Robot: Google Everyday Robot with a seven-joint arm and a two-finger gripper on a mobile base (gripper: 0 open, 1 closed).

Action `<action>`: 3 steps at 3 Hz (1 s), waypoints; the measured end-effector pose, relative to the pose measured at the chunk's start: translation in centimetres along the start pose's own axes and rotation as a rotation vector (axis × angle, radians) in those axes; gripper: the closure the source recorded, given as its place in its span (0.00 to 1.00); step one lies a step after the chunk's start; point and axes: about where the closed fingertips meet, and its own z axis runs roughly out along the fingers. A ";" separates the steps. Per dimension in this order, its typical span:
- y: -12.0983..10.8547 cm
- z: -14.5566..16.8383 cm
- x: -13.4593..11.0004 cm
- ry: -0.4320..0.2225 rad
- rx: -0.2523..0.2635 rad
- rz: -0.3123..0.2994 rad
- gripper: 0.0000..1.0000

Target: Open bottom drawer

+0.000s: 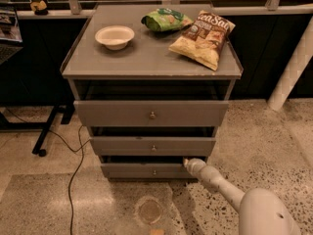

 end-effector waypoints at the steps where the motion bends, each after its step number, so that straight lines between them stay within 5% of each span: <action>1: -0.5 -0.8 0.8 0.029 0.021 0.031 1.00; 3: -0.4 -2.8 1.4 0.070 0.024 0.053 1.00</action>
Offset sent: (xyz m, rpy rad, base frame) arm -0.0544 -0.0246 -0.0006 0.0159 0.1576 -0.0634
